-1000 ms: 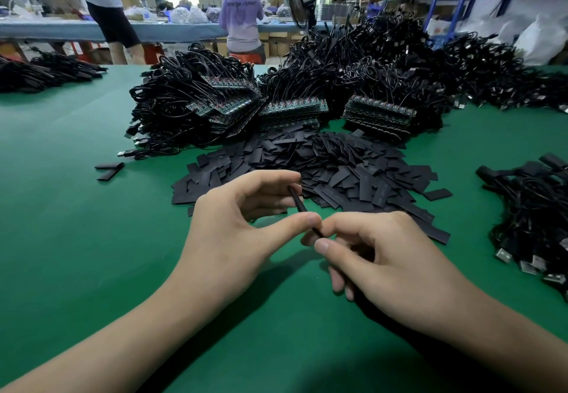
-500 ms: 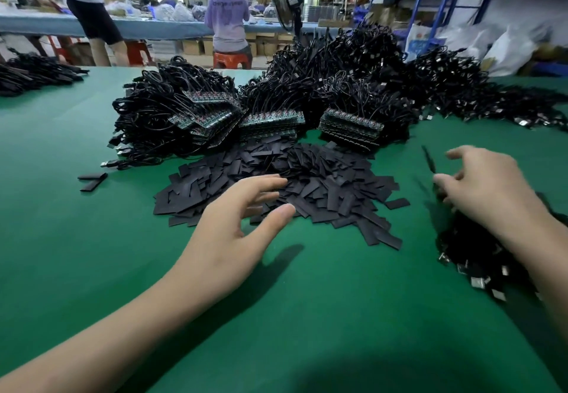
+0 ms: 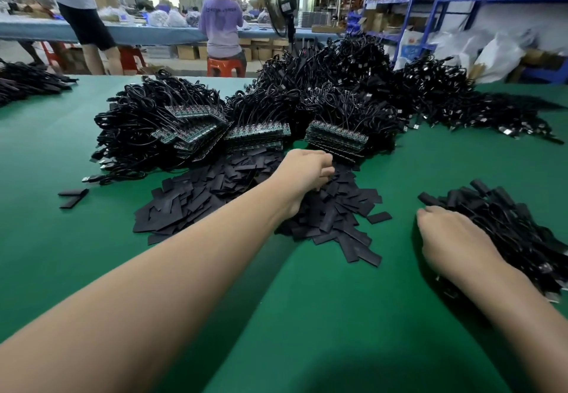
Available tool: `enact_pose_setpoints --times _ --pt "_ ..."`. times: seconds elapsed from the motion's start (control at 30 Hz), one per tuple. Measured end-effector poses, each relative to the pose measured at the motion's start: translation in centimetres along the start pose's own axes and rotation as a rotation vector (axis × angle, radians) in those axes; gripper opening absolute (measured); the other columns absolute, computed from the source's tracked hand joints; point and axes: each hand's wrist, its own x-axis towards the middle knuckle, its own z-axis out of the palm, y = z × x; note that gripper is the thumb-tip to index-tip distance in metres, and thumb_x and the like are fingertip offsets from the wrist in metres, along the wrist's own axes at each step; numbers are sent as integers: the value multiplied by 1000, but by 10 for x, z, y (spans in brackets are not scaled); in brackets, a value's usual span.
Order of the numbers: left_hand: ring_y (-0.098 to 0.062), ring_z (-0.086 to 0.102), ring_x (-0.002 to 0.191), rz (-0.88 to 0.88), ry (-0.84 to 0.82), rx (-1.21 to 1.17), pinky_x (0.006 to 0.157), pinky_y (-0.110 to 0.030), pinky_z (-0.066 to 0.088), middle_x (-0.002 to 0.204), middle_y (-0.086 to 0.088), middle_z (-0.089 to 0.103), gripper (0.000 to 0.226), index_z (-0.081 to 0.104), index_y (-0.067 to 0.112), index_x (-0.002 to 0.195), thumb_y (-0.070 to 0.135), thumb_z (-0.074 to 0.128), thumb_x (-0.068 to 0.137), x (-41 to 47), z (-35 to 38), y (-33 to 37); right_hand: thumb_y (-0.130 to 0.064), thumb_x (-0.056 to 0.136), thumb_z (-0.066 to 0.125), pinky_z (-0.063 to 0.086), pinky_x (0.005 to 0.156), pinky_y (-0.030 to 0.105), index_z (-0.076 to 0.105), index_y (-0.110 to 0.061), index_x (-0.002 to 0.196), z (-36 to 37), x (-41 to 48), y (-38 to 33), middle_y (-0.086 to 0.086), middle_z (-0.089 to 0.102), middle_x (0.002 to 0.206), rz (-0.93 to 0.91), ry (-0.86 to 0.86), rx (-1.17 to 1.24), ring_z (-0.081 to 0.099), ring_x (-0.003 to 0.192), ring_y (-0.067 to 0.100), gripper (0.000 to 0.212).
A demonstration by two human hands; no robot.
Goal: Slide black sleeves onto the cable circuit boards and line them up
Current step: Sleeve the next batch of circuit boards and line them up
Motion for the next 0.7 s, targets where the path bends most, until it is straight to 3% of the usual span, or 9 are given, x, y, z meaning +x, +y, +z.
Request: enact_pose_setpoints --times 0.1,0.2,0.27,0.37,0.43,0.57,0.63,0.7 --pt "-24 66 113 -49 48 -175 103 -34 52 120 -15 63 11 56 4 111 5 48 104 24 18 10 5 90 47 38 78 30 49 -12 97 -4 6 3 9 60 121 10 -29 15 60 114 29 18" --pt "-18 64 96 -69 99 -303 100 -30 54 100 -10 61 13 55 3 110 0 43 105 47 32 19 -2 95 47 47 97 40 54 -7 118 -5 25 -16 13 58 130 -12 101 240 55 123 34 25" --pt "-15 58 77 -84 142 -339 101 -30 53 87 -8 57 16 55 2 113 1 41 105 60 39 22 -15 105 44 37 113 41 47 -6 142 -4 35 -38 13 49 150 -69 189 430 45 139 32 38" --pt "-13 51 65 -116 185 -321 105 -31 51 82 -7 54 27 54 2 129 4 41 105 73 48 24 -27 111 36 24 121 35 36 -10 156 4 39 -63 6 34 164 -73 265 649 31 151 23 48" --pt "-17 57 78 -136 190 -322 111 -36 46 82 -6 52 30 53 3 134 5 44 105 78 52 25 -30 111 33 22 121 33 33 -12 158 14 40 -67 2 29 167 -61 253 710 25 153 19 50" --pt "-22 57 99 -145 218 -349 106 -34 50 91 -9 55 32 54 2 136 4 47 104 85 57 28 -33 112 30 29 118 37 34 -15 158 23 44 -68 1 27 168 -82 196 758 27 153 20 50" --pt "-24 61 109 -145 219 -379 108 -35 49 117 -15 62 32 54 3 136 6 46 105 90 59 30 -34 112 31 33 115 38 38 -15 156 21 43 -70 1 31 166 -91 216 765 35 150 23 49" --pt "-26 58 128 -164 213 -409 112 -36 44 138 -17 57 27 56 5 131 9 45 106 94 61 31 -33 111 31 35 114 38 41 -15 154 21 42 -71 0 35 165 -96 228 764 39 147 23 47"
